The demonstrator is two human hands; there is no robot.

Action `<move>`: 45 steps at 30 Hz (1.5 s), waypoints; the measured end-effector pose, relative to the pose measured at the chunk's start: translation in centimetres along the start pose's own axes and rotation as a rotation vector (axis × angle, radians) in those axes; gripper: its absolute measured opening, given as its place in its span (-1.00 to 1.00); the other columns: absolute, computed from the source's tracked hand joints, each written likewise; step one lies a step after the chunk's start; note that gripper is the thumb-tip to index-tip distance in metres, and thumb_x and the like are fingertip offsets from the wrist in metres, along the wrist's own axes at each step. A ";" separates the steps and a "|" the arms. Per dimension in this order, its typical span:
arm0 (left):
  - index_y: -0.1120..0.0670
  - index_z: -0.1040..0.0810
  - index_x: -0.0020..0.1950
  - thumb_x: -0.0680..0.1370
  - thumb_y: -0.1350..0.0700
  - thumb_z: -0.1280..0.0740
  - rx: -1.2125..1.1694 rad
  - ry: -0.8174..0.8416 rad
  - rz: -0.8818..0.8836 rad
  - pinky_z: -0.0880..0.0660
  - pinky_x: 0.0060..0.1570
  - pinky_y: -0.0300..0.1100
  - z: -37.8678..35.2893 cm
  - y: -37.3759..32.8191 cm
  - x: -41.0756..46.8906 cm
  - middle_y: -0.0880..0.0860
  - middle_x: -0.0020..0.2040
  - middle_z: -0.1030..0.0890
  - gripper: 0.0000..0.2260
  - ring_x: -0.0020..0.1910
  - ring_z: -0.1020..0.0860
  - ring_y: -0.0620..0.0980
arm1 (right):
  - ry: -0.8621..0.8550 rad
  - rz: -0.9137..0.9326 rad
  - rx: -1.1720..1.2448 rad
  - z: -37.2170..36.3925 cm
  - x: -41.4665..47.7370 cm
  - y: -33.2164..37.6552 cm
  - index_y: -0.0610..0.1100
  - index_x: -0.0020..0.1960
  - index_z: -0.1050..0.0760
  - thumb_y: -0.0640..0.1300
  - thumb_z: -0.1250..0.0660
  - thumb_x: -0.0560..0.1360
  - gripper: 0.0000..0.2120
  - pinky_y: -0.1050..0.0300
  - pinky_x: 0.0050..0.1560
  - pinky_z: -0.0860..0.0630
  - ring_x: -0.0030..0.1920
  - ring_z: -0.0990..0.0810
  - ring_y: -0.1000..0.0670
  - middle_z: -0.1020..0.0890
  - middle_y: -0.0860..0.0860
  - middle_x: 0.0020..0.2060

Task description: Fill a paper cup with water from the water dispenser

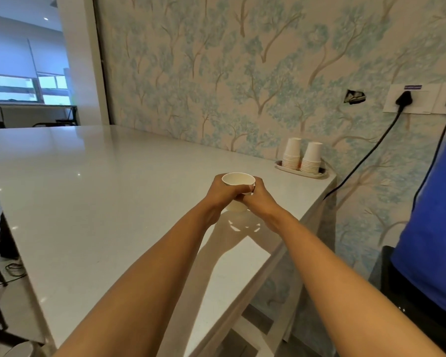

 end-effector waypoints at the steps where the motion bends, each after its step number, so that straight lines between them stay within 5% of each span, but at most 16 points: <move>1: 0.17 -0.58 0.11 0.38 0.21 -0.45 0.004 -0.005 0.002 -0.55 -0.03 -0.14 0.2 0.3 0.2 0.21 0.06 -0.65 -0.69 0.00 -0.61 0.07 | 0.004 0.003 -0.003 -0.3 0.2 -0.1 -0.11 0.40 -0.15 -0.14 -0.38 0.44 -0.38 0.07 0.14 -0.48 0.19 -0.47 -0.08 -0.46 -0.11 0.28; 5: 0.18 -0.58 0.13 0.37 0.20 -0.46 0.010 -0.018 0.019 -0.55 0.06 -0.10 0.8 1.5 0.9 0.21 0.07 -0.65 -0.67 0.03 -0.62 0.08 | 0.005 -0.017 -0.031 -1.0 1.1 -0.8 -0.13 0.40 -0.16 -0.13 -0.40 0.43 -0.36 -0.06 0.25 -0.46 0.24 -0.46 -0.14 -0.46 -0.13 0.28; 9: 0.11 -0.55 0.10 0.38 0.17 -0.46 0.019 -0.015 0.032 -0.54 -0.10 -0.24 0.9 2.4 1.4 0.13 0.02 -0.63 -0.69 -0.07 -0.59 -0.04 | 0.022 -0.021 -0.034 -1.6 1.5 -1.4 -0.13 0.40 -0.18 -0.12 -0.41 0.41 -0.35 -0.12 0.27 -0.45 0.25 -0.47 -0.15 -0.47 -0.11 0.28; 20: 0.07 -0.36 0.36 0.22 -0.10 -0.51 0.067 -0.012 0.113 -0.53 0.16 -0.06 1.0 4.3 1.6 0.11 0.24 -0.53 -0.24 0.18 -0.52 0.09 | 0.034 -0.062 -0.016 -1.5 1.3 -2.6 -0.09 0.42 -0.14 -0.12 -0.40 0.43 -0.34 -0.02 0.22 -0.47 0.26 -0.44 -0.13 -0.43 -0.12 0.33; 28: 0.11 -0.25 0.42 0.41 0.06 -0.44 0.051 -0.057 0.129 -0.47 0.19 -0.05 1.7 4.2 0.2 0.12 0.32 -0.42 -0.36 0.25 -0.44 0.10 | 0.019 -0.052 -0.020 -1.2 0.4 -2.6 -0.13 0.43 -0.17 -0.10 -0.36 0.46 -0.37 0.13 0.04 -0.44 0.27 -0.44 -0.12 -0.41 -0.10 0.35; 45: 0.11 -0.20 0.48 0.59 -0.05 -0.13 0.128 -0.081 0.096 -0.35 0.26 -0.07 1.7 3.1 -3.3 0.12 0.47 -0.32 -0.51 0.39 -0.35 0.12 | 0.035 -0.080 -0.037 -0.1 -3.3 -2.1 -0.17 0.43 -0.19 -0.14 -0.30 0.50 -0.45 0.01 0.31 -0.37 0.33 -0.41 -0.12 -0.39 -0.13 0.38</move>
Point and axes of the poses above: each hand's wrist, its own x-axis towards the middle knuckle, its own z-axis out of the back of the hand, y = z × x, the point moved 6 cm from there along x, towards the middle knuckle
